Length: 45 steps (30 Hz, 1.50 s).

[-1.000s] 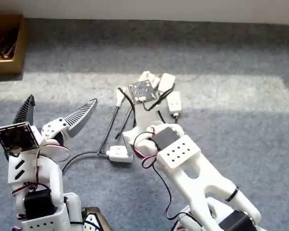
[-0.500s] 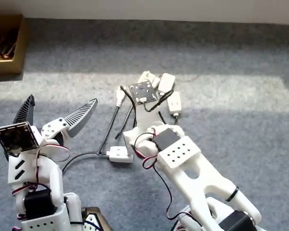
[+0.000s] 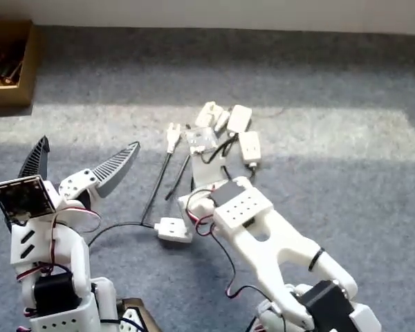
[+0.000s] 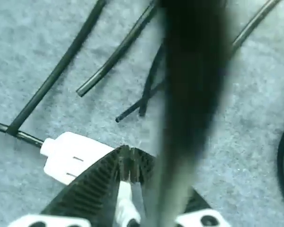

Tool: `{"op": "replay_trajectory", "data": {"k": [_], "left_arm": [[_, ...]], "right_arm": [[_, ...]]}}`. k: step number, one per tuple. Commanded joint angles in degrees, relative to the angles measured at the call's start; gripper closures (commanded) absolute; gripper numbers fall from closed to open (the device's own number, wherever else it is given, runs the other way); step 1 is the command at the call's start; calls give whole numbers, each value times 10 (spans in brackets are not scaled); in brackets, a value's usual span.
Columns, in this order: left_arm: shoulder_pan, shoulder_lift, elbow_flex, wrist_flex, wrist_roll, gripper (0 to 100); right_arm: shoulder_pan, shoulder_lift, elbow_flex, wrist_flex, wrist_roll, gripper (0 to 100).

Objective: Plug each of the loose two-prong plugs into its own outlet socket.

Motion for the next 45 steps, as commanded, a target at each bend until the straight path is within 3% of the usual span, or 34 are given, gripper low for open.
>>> {"op": "replay_trajectory", "data": {"k": [1,13,21,28,36,40,45], "left_arm": [[0,-6,-19,-10,-4,447],[0,-6,-19,-10,-4,447],[-1,-6,-15,-10,-4,447],[-2,-6,-15,-9,-5,447],[-2,-6,-15,-9,-5,447],[-2,-6,-15,-9,-5,447],[0,-6,-14,-9,-4,447]], "right_arm": [[-30,-15,-3,0,6,992],[-58,-19,-3,0,29,992],[12,-17,-54,29,83,988],[91,-19,-183,112,107,797],[99,-20,-286,184,122,796],[125,-9,-269,224,75,796],[101,-3,-88,75,-15,813]]}}
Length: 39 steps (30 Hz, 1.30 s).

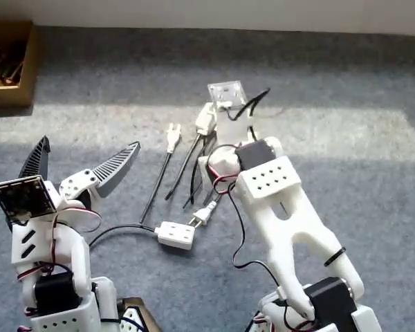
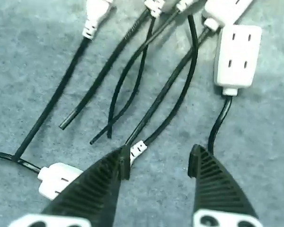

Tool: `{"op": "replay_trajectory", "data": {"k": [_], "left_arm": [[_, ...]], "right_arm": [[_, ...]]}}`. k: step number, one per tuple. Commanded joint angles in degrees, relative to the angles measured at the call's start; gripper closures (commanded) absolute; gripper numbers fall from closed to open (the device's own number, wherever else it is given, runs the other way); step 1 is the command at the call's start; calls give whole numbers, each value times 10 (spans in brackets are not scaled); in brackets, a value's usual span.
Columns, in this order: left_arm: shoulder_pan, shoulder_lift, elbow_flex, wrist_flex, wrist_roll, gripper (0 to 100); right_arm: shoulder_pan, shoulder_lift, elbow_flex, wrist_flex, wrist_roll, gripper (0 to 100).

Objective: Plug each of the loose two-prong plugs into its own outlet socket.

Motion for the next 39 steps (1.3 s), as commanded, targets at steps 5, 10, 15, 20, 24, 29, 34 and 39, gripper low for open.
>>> {"op": "replay_trajectory", "data": {"k": [5,10,15,20,24,29,34,39], "left_arm": [[-3,-7,-2,-10,-6,447],[0,-7,-2,-11,-4,447],[-2,-7,7,-12,-5,447],[-3,-7,4,-12,-6,447],[-3,-7,6,-12,-6,447],[-3,-7,6,-12,-6,447],[-3,-7,7,-12,-6,447],[-3,-7,7,-12,-6,447]], "right_arm": [[-11,-4,101,-128,55,988],[-12,2,105,-154,42,971],[-15,2,124,-167,-45,971],[-19,2,153,-169,-157,968],[-22,2,153,-166,-171,968],[-31,7,162,-147,-171,966],[-31,51,161,-146,-184,878],[-30,73,160,-149,-201,871]]}}
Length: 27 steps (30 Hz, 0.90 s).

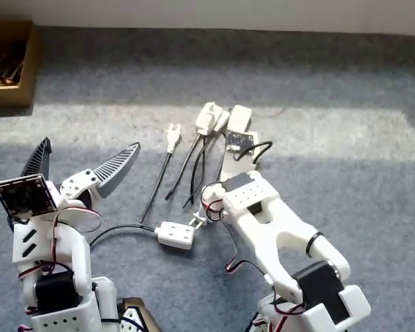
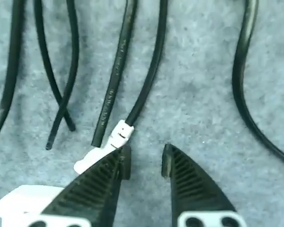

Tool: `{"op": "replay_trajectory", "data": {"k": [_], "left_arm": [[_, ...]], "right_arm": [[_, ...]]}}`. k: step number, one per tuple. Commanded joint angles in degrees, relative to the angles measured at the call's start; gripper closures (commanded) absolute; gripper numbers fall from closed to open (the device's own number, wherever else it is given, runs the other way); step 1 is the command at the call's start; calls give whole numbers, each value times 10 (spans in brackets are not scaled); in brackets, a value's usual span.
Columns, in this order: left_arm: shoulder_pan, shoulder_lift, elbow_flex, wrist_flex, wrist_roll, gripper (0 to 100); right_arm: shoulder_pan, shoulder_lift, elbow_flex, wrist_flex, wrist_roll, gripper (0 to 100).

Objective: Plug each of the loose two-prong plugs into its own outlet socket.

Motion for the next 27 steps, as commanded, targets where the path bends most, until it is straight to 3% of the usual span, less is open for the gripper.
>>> {"op": "replay_trajectory", "data": {"k": [1,10,15,27], "left_arm": [[-3,-6,-2,-12,-6,447],[-3,-6,-2,-11,-6,447],[-3,-6,-2,-11,-6,447],[-1,-6,-2,-10,-6,447]], "right_arm": [[-5,-4,-5,2,-9,871],[-8,0,-60,2,-12,871],[-8,0,-61,3,-73,872],[-28,2,-56,-54,-76,872]]}}
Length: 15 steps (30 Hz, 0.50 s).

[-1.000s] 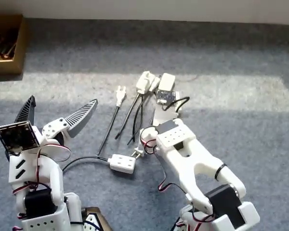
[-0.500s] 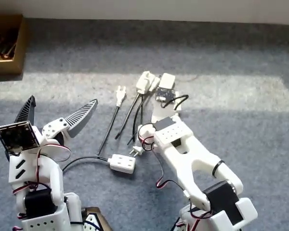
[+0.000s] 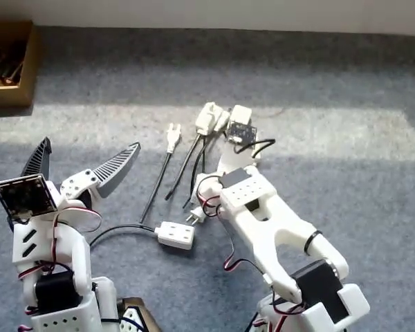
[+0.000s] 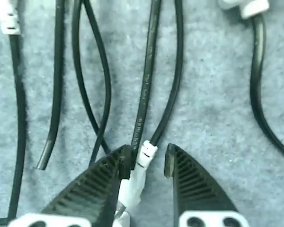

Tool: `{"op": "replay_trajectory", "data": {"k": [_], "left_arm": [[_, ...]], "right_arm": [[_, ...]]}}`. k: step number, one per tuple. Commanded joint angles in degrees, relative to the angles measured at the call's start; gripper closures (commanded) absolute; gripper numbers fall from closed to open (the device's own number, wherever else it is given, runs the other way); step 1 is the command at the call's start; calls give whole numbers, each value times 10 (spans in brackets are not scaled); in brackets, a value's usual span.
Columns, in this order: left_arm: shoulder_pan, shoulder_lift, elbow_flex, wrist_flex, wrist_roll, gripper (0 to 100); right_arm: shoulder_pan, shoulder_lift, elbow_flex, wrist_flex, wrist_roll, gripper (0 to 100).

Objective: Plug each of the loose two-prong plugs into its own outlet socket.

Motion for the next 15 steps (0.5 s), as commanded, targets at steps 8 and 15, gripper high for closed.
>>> {"op": "replay_trajectory", "data": {"k": [8,15], "left_arm": [[-3,-6,-2,-10,-6,447],[-3,-6,-2,-9,-6,447]], "right_arm": [[-18,70,-25,-14,-7,872],[-18,166,-129,78,-66,872]]}}
